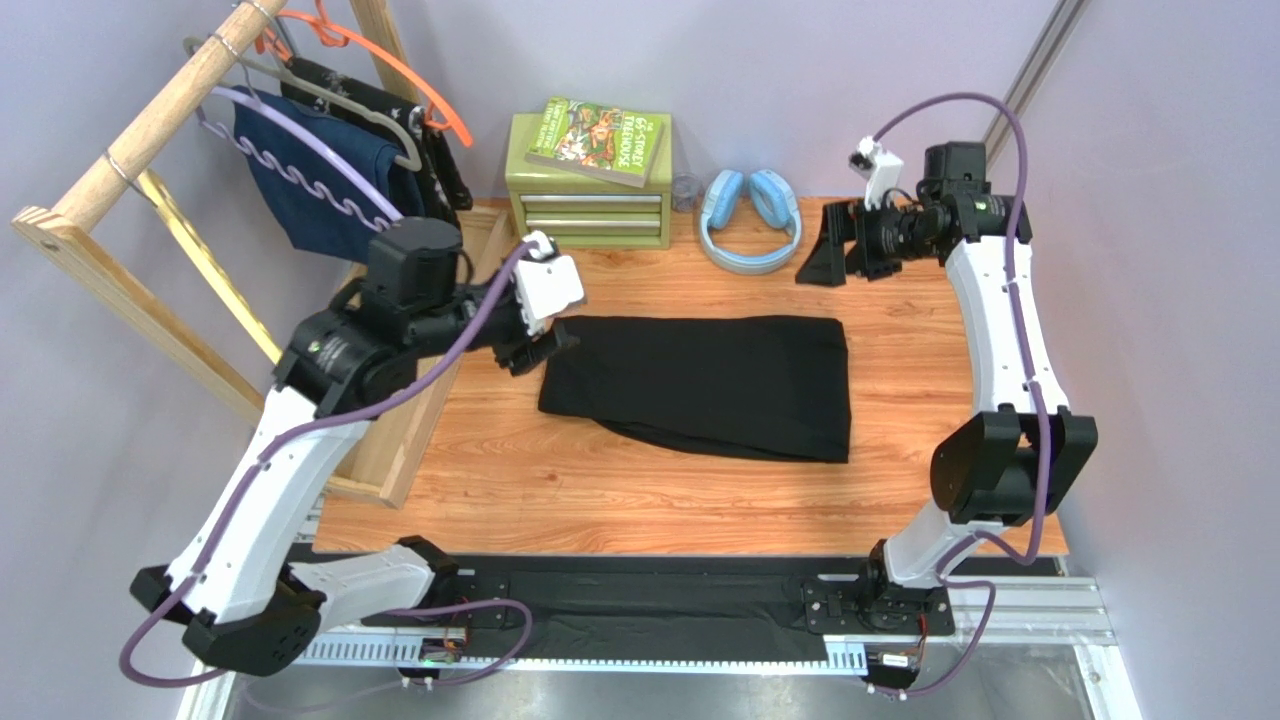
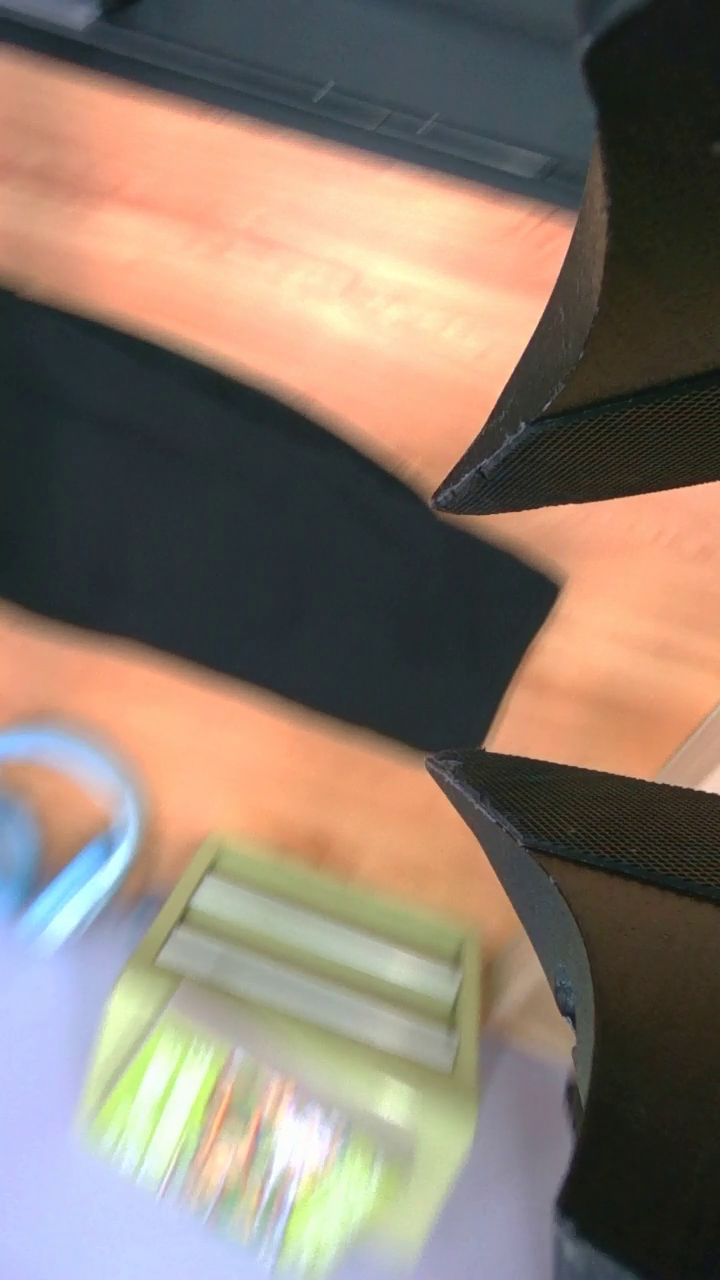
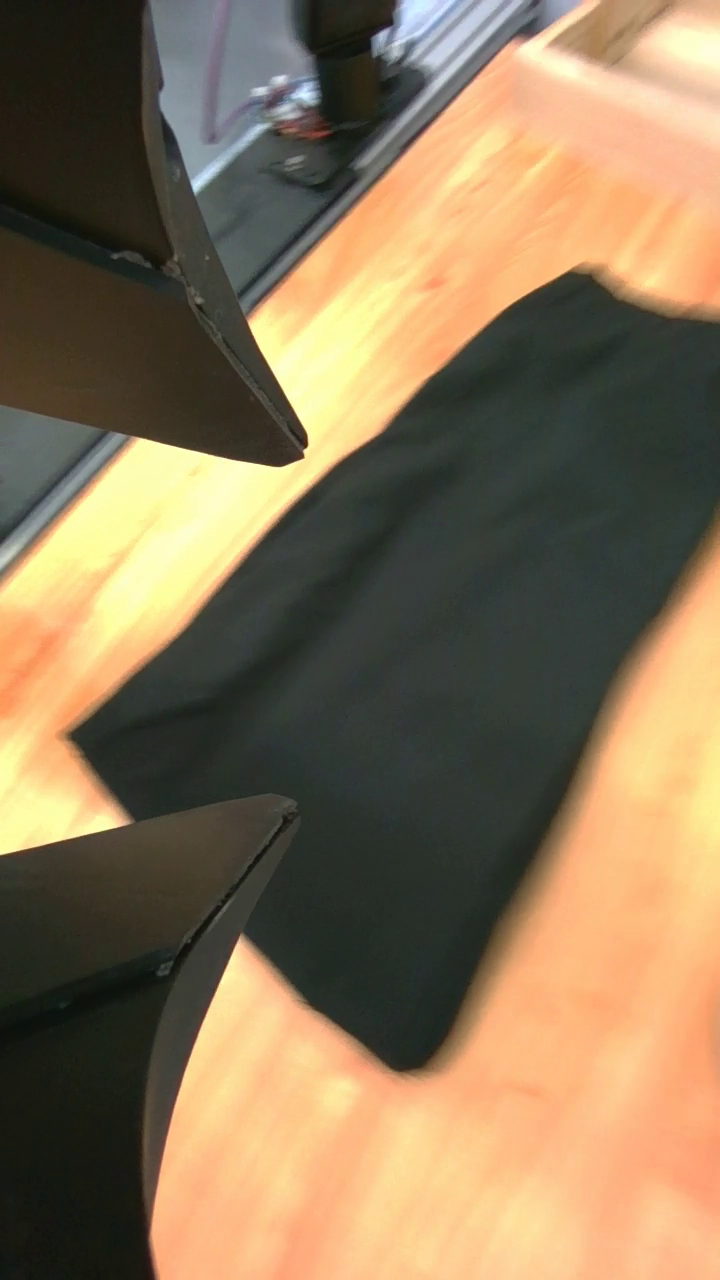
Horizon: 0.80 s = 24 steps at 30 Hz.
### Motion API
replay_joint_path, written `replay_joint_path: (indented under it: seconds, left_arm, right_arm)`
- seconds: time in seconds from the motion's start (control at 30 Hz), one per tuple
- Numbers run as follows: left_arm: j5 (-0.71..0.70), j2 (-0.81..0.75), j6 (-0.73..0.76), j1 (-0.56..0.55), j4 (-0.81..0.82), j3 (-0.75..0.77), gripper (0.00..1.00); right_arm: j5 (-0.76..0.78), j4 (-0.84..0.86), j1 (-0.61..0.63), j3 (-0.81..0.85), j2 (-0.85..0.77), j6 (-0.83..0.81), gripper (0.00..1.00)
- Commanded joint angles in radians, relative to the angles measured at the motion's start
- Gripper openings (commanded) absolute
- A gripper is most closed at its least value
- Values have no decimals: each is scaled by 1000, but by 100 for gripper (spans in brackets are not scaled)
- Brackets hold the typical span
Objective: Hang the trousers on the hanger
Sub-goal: Fold the trousers
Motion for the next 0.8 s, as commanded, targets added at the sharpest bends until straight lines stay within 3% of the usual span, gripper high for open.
replay_joint_path:
  seconds: [0.0, 0.1, 0.23, 0.27, 0.43, 0.77]
  left_arm:
    - [-84, -19, -38, -1, 274, 103, 67]
    - [-228, -53, -94, -1, 440, 117, 72]
    - [-446, -77, -184, 1, 522, 150, 77]
    - [-583, -79, -248, 1, 533, 161, 77]
    - [-910, -169, -434, 9, 583, 86, 64]
    - [-1063, -306, -508, 168, 611, -47, 62]
  right_arm:
    - [-65, 266, 85, 82, -65, 182, 90]
    - [-6, 389, 194, 105, -89, 208, 92]
    - [47, 506, 355, 135, -75, 230, 95]
    - [62, 524, 378, 152, -54, 236, 95]
    - [73, 564, 484, 203, 20, 248, 97]
    - [116, 598, 593, 226, 57, 276, 99]
